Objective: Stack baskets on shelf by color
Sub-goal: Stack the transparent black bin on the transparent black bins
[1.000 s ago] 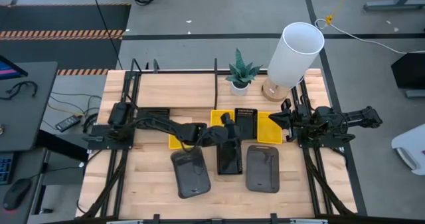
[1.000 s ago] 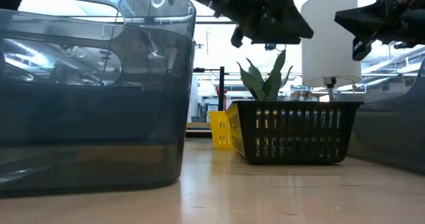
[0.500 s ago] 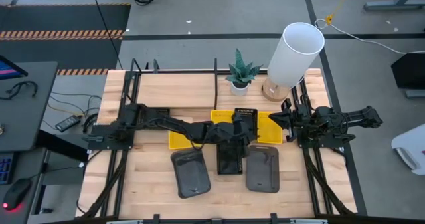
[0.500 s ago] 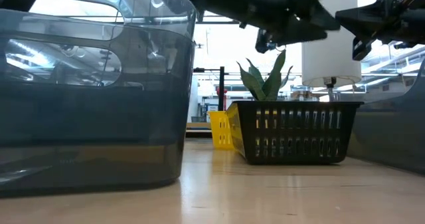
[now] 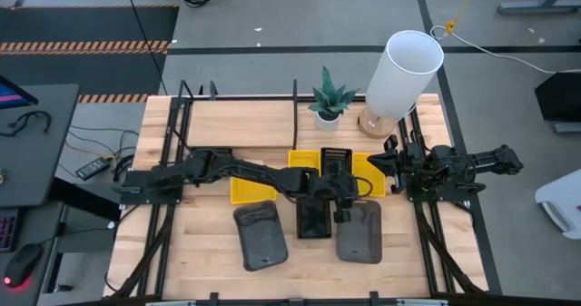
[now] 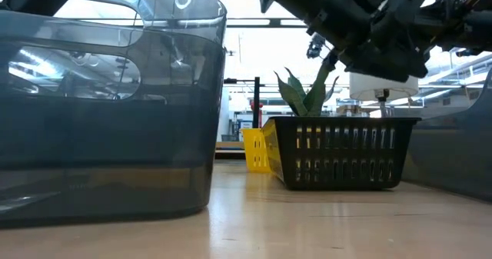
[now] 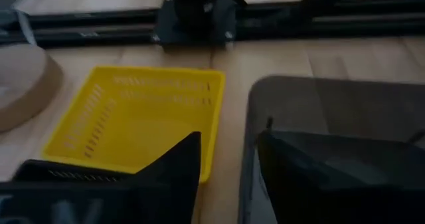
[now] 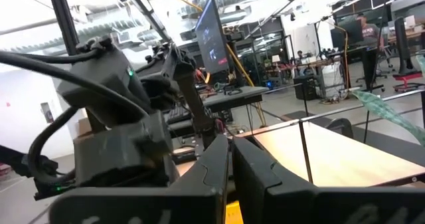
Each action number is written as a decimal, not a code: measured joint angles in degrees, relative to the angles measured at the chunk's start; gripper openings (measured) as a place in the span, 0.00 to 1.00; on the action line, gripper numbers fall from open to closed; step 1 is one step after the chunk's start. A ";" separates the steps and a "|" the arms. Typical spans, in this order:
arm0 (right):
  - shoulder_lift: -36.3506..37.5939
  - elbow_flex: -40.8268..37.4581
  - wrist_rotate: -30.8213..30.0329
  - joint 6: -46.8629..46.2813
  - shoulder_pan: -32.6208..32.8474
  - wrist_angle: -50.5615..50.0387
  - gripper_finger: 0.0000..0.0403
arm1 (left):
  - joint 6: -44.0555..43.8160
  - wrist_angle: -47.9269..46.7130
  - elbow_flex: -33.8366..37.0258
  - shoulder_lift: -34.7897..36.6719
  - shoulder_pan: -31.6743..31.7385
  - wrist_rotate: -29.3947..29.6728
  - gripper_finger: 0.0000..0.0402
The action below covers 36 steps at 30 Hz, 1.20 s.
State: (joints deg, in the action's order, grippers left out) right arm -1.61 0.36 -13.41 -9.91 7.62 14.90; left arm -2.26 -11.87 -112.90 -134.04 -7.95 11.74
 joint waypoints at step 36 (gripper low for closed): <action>0.00 0.00 0.00 0.00 0.00 0.02 0.07 | 1.98 -4.17 -0.02 -4.31 0.29 -1.72 0.20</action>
State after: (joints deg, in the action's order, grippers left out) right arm -1.61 0.36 -13.41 -9.91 7.62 14.92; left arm -0.28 -16.04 -112.92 -138.34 -7.66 10.02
